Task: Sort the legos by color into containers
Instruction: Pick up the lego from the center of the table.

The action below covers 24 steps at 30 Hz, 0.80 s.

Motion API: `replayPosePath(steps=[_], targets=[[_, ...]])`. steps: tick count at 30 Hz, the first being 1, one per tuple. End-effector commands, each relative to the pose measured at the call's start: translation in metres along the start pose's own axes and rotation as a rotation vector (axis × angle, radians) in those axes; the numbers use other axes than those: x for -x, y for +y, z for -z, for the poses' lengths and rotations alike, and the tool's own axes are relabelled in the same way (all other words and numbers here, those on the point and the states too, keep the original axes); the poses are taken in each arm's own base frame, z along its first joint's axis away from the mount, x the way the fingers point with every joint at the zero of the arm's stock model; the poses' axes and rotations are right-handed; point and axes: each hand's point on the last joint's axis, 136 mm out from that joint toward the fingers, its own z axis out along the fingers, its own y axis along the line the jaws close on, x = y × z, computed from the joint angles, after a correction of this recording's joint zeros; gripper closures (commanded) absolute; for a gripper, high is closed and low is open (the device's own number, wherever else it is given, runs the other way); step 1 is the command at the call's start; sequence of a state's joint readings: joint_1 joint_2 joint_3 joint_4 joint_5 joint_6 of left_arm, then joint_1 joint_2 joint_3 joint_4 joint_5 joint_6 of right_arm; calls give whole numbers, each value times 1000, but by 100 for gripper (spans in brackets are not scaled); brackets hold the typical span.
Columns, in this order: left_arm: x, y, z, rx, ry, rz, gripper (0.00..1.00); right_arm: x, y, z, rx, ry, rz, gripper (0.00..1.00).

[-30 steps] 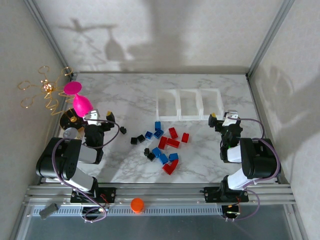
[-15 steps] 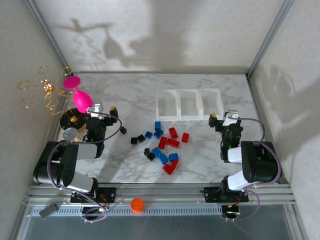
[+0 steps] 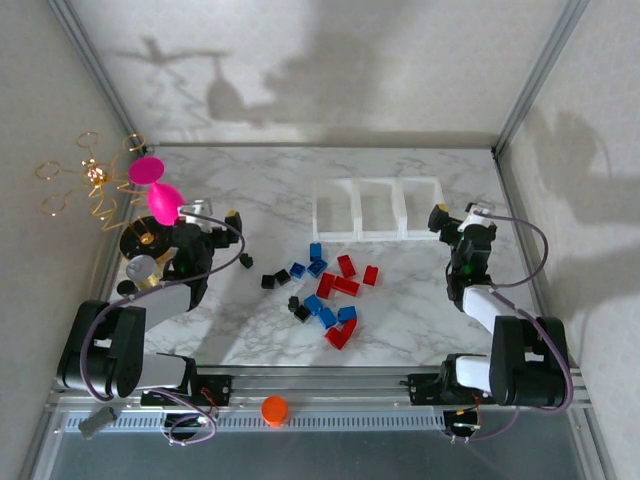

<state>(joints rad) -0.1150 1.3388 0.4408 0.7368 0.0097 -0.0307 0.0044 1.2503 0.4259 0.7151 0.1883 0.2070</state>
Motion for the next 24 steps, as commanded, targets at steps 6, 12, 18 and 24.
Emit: replayPosePath(steps=[6,12,18,24], targets=[[22,-39,12,-140,-3,64,1,13,-19,15,-127,49,-229,1],[27,-66,26,-220,5,142,1,2,-5,16,-71,161,-292,1],[26,-87,42,-297,36,280,1,-20,23,18,33,325,-299,1],[27,-123,63,-325,75,271,1,-52,59,29,104,499,-227,1]])
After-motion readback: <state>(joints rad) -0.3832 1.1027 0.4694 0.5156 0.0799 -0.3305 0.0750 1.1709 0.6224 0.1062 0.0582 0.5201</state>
